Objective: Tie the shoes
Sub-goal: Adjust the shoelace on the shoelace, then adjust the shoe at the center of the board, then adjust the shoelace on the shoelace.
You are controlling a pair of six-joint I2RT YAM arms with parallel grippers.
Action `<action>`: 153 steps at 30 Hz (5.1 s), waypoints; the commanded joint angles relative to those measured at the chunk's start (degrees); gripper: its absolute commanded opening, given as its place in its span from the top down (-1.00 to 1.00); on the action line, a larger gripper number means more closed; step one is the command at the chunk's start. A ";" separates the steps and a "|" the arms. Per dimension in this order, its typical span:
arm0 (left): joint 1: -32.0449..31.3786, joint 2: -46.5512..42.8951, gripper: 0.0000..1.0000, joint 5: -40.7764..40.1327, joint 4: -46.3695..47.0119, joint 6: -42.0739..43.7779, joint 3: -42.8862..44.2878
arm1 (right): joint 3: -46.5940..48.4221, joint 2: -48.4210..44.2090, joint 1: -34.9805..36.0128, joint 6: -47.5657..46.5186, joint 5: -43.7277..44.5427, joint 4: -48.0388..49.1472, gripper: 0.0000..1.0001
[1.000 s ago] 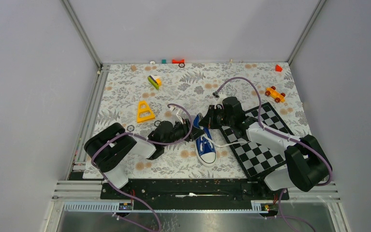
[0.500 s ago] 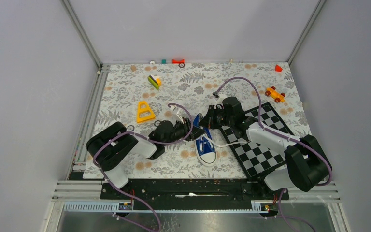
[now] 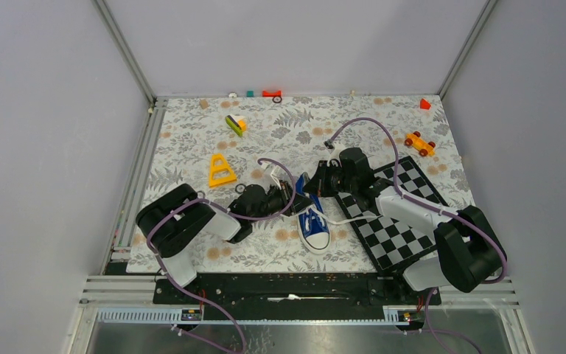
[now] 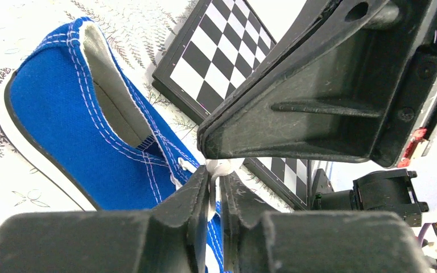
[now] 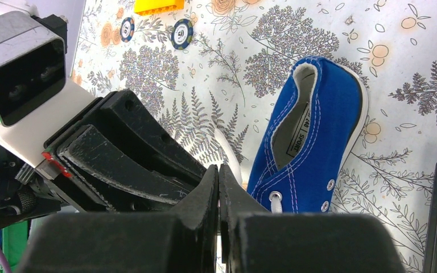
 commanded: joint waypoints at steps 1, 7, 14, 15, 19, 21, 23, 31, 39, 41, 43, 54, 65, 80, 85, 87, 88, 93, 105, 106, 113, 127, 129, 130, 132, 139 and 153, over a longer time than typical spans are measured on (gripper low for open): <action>-0.30 0.39 0.84 1.09 5.63 -0.19 1.14 | 1.12 -1.40 -0.27 0.16 -1.03 2.38 1.00; -0.36 1.32 1.00 1.18 6.56 -0.80 1.23 | 0.76 -2.07 -0.31 0.05 -0.97 1.95 1.00; -0.38 1.06 1.00 0.49 6.75 -0.53 0.15 | 0.79 -7.03 -0.26 -1.59 2.76 -3.39 0.00; -0.37 0.96 1.00 0.52 6.48 -0.34 0.10 | 0.89 -8.74 -0.26 -2.25 3.78 -4.93 -0.05; -0.34 0.29 1.00 0.48 5.53 0.42 -0.21 | -0.93 -17.56 -0.30 -4.73 9.38 -12.45 -0.08; -0.38 -0.12 1.00 0.79 5.21 0.93 -0.28 | -3.97 -22.98 -0.31 -5.49 11.75 -15.87 -0.07; -0.32 -0.08 1.00 1.89 5.03 1.29 0.08 | -8.68 -28.91 -0.26 -5.48 11.82 -18.74 -0.05; -0.32 1.18 1.00 4.60 4.56 1.93 2.14 | -26.65 -44.09 1.18 6.01 6.25 -20.27 -0.01; -0.36 0.73 1.00 4.81 2.82 2.62 2.80 | -33.85 -39.06 6.02 13.64 6.29 -6.84 -0.28; -0.30 0.87 1.00 5.23 2.93 2.45 2.82 | -33.80 -35.58 6.23 13.66 5.92 -3.34 -0.28; -0.30 0.82 1.00 5.62 2.94 2.34 2.67 | -33.03 -32.42 6.24 13.45 5.95 -0.48 -0.29; -0.29 0.90 1.00 7.43 3.93 2.26 1.94 | -28.55 -22.28 6.24 9.59 10.76 4.57 -0.36; -0.30 1.87 1.00 8.74 3.86 1.72 2.66 | -23.02 -15.40 6.24 5.38 12.26 5.59 -0.29; -0.25 1.11 1.00 10.20 5.81 1.65 0.31 | -22.66 -14.90 6.56 4.13 4.90 3.95 1.00; -0.30 0.35 1.00 9.98 8.20 1.03 -2.78 | -23.70 -21.99 9.01 8.11 8.61 -1.61 1.00; -0.30 0.30 1.00 10.81 8.48 1.06 -3.26 | -24.49 -24.38 10.91 11.36 11.17 -2.45 1.00; -0.30 0.29 1.00 11.45 8.69 1.17 -3.44 | -24.87 -25.16 12.36 12.77 12.67 -2.41 1.00; -0.13 1.30 1.00 16.35 9.37 2.23 -3.31 | -26.19 -24.30 20.96 18.77 20.51 1.66 0.96; 0.82 1.23 1.00 24.03 5.65 5.27 -2.11 | -21.20 -34.19 22.51 8.08 26.53 -9.87 -0.06; 0.97 0.47 1.00 24.14 4.12 6.01 -2.15 | -20.31 -35.30 22.51 6.56 27.15 -11.54 -0.08; 1.11 -4.60 1.00 23.08 -1.69 8.62 -4.15 | -15.33 -33.25 21.85 -0.38 27.91 -12.17 -0.16; 1.86 -9.90 1.00 22.18 -3.40 10.14 -9.23 | -12.09 -25.89 13.13 0.38 9.52 -2.32 -0.16; 2.06 -10.59 1.00 22.44 -3.83 10.40 -9.40 | -11.70 -24.61 13.10 0.43 8.16 -2.16 -0.17; 2.20 -10.93 1.00 22.47 -4.15 10.48 -9.47 | -11.52 -24.13 13.10 0.51 7.49 -2.07 -0.18; 2.33 -11.60 1.00 22.42 -4.44 10.54 -9.70 | -11.27 -23.21 13.10 0.72 6.37 -1.53 -0.18; 2.69 -12.58 1.00 23.28 -5.29 11.03 -9.84 | -9.66 -19.01 13.10 1.15 1.84 -0.04 -0.23; 3.20 -14.95 1.00 24.48 -6.34 12.38 -11.05 | -9.84 -12.27 11.94 5.22 0.29 5.72 -0.12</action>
